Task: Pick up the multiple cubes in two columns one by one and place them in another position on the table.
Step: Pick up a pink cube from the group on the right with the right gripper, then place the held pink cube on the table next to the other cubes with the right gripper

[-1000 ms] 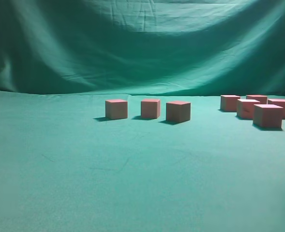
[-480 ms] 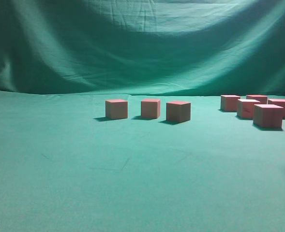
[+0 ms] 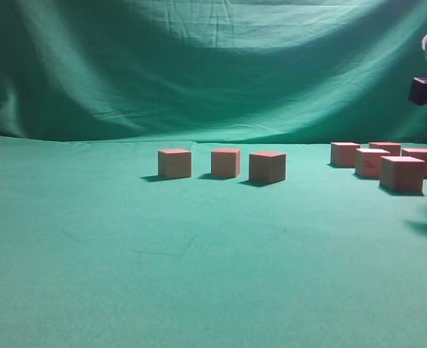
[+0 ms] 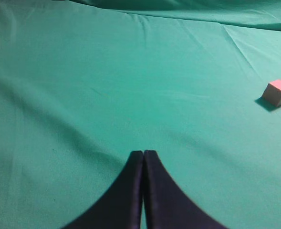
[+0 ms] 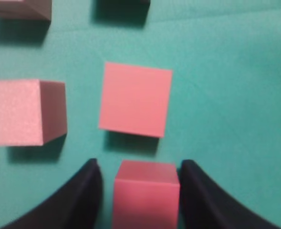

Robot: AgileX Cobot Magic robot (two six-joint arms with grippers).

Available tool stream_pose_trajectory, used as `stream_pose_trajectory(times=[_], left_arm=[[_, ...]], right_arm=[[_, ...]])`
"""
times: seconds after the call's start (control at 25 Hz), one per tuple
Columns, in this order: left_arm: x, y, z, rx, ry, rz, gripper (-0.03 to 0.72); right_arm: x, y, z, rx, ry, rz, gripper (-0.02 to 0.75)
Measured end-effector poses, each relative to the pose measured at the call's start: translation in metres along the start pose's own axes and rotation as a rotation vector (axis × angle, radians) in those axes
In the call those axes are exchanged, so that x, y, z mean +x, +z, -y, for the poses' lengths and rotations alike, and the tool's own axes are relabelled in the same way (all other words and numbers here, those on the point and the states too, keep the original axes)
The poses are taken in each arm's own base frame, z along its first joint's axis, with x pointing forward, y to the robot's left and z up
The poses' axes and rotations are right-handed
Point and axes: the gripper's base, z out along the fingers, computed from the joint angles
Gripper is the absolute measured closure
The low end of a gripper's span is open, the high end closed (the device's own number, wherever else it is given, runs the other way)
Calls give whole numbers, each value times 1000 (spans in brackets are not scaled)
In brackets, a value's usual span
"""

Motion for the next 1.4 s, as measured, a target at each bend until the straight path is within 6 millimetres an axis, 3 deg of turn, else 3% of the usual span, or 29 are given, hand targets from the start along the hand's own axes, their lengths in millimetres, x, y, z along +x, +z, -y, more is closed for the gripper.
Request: stream_pose_trajectory(times=[0.08, 0.32, 0.48, 0.72, 0.88, 1.0, 1.12, 1.24, 1.4], left_arm=[[0, 0, 0, 0, 0, 0, 688], [0, 0, 0, 0, 0, 0, 688], [0, 0, 0, 0, 0, 0, 688], [0, 0, 0, 0, 0, 0, 688], [0, 0, 0, 0, 0, 0, 688], [0, 0, 0, 0, 0, 0, 688], [0, 0, 0, 0, 0, 0, 688], [0, 0, 0, 0, 0, 0, 688], [0, 0, 0, 0, 0, 0, 688]], right_arm=[[0, 2, 0, 4, -4, -4, 472], [0, 1, 0, 7, -7, -12, 465], [-3, -29, -16, -19, -38, -23, 465], [-20, -113, -96, -205, -259, 137, 465], [-22, -142, -159, -294, -426, 156, 465], [-23, -132, -203, -314, -475, 85, 465], [-22, -106, -240, -295, -442, -30, 465], [-21, -74, -268, -255, -411, -130, 465], [-24, -37, -291, -222, -347, -189, 465]])
